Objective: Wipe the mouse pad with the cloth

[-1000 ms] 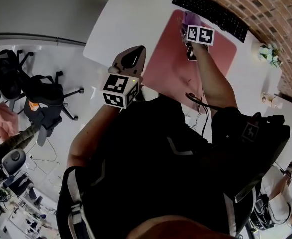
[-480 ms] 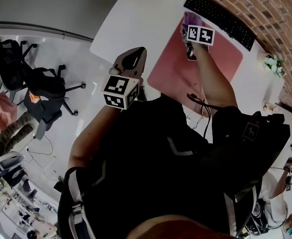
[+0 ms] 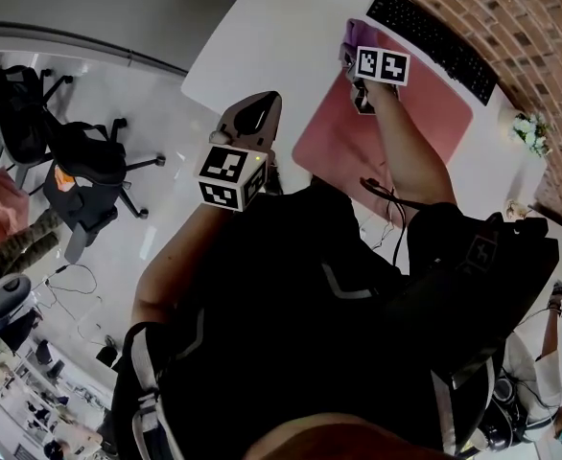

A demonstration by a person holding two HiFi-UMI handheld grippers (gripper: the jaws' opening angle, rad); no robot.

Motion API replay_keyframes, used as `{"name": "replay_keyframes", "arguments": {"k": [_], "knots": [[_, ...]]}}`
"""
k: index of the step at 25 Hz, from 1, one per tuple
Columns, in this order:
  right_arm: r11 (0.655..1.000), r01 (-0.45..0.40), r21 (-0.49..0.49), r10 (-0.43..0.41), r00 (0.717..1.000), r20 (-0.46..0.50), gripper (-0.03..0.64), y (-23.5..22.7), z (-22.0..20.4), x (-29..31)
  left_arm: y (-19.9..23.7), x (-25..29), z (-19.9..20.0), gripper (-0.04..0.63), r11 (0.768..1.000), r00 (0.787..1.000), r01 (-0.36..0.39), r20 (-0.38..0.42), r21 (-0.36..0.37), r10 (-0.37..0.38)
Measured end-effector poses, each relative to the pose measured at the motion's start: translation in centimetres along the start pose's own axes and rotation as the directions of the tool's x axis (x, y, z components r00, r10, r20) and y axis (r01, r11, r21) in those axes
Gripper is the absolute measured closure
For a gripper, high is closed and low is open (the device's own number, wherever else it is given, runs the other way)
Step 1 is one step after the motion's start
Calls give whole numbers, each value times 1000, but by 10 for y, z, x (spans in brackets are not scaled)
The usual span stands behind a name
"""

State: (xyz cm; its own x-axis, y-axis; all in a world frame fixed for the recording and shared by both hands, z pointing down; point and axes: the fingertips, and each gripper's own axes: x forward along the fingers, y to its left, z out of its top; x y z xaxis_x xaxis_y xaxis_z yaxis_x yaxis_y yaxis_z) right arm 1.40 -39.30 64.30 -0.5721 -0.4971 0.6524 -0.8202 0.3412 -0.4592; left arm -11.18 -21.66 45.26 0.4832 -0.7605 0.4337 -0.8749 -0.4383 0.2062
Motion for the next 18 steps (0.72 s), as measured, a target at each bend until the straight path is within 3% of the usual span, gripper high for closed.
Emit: {"name": "replay_keyframes", "arguments": {"k": [6, 11, 18], "knots": [[998, -33, -50, 36, 997, 69, 561, 28, 16, -20, 7, -9, 5, 593, 1000, 1000, 6, 29, 26, -6], [997, -36, -75, 48, 986, 161, 561, 53, 30, -61, 1, -11, 12, 593, 995, 996, 54, 73, 79, -60], [995, 13, -103, 23, 943, 331, 561, 85, 48, -141, -3, -10, 27, 592, 986, 982, 147, 112, 73, -154]]}}
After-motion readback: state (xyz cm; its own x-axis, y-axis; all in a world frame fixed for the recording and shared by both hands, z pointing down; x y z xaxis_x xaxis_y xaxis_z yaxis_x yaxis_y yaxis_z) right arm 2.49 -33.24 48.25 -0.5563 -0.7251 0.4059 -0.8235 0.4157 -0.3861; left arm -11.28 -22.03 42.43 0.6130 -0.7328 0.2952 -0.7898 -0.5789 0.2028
